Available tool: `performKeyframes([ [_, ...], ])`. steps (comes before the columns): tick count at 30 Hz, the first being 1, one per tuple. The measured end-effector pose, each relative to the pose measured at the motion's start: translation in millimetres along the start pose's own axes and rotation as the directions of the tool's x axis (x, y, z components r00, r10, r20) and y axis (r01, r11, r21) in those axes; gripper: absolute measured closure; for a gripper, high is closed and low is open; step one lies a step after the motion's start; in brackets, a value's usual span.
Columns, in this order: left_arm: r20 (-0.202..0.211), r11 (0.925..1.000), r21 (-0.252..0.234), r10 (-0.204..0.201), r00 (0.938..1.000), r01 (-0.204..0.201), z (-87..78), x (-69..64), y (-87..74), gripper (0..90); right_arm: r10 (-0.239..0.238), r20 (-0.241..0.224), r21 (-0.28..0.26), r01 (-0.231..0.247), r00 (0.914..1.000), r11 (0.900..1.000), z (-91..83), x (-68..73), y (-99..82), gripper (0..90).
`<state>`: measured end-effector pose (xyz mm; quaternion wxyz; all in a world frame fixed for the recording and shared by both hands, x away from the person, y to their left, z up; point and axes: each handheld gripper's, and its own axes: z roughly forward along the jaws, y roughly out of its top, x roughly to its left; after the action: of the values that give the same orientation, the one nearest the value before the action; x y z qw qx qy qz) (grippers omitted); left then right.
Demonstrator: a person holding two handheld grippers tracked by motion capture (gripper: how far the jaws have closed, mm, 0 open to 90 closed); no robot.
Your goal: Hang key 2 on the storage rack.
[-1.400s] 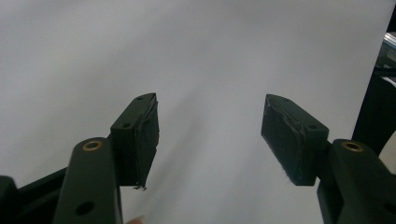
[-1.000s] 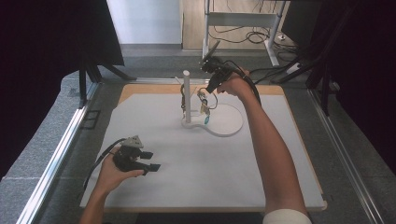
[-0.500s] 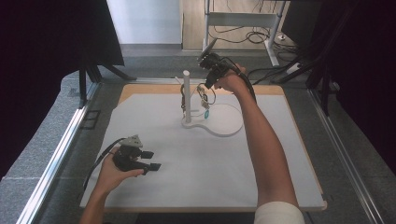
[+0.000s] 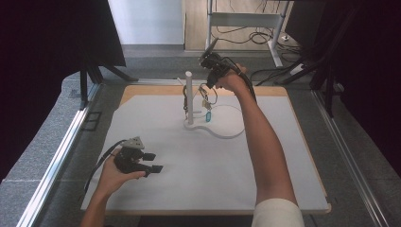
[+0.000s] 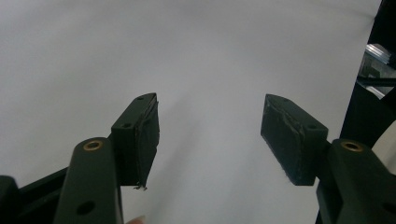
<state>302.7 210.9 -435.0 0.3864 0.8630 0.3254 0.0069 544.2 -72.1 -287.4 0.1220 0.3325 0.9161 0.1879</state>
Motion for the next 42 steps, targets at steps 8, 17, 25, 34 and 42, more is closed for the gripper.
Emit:
performKeyframes([
  [8, 0.000, 1.0000, 0.000, 0.000, 1.0000, 0.000, -0.5, -0.3, -0.1, 37.8, -0.023, -0.005, -0.005, 0.023, 0.9997, 0.9997, -0.2, 11.9, 5.2, 87.5],
  [17, 0.001, 1.0000, -0.001, -0.002, 1.0000, 0.002, -0.9, -0.5, 0.2, 37.8, -0.037, -0.014, -0.008, 0.036, 0.9992, 0.9993, 1.5, 24.0, 1.2, 87.4],
  [25, 0.000, 1.0000, 0.007, 0.000, 1.0000, 0.000, 0.9, -0.7, 0.1, 37.8, -0.033, -0.041, -0.016, 0.032, 0.9986, 0.9994, 14.5, 27.9, -6.0, 87.3],
  [34, -0.006, 0.9999, 0.014, 0.002, 1.0000, -0.002, 0.9, -0.4, 0.1, 37.8, -0.024, -0.105, -0.044, 0.020, 0.9941, 0.9988, 23.2, 29.5, -15.6, 79.2],
  [42, -0.005, 1.0000, 0.009, 0.003, 1.0000, -0.003, -0.9, -0.9, -0.7, 37.7, -0.030, -0.116, -0.062, 0.023, 0.9928, 0.9978, 10.5, 29.3, -28.4, 69.3],
])
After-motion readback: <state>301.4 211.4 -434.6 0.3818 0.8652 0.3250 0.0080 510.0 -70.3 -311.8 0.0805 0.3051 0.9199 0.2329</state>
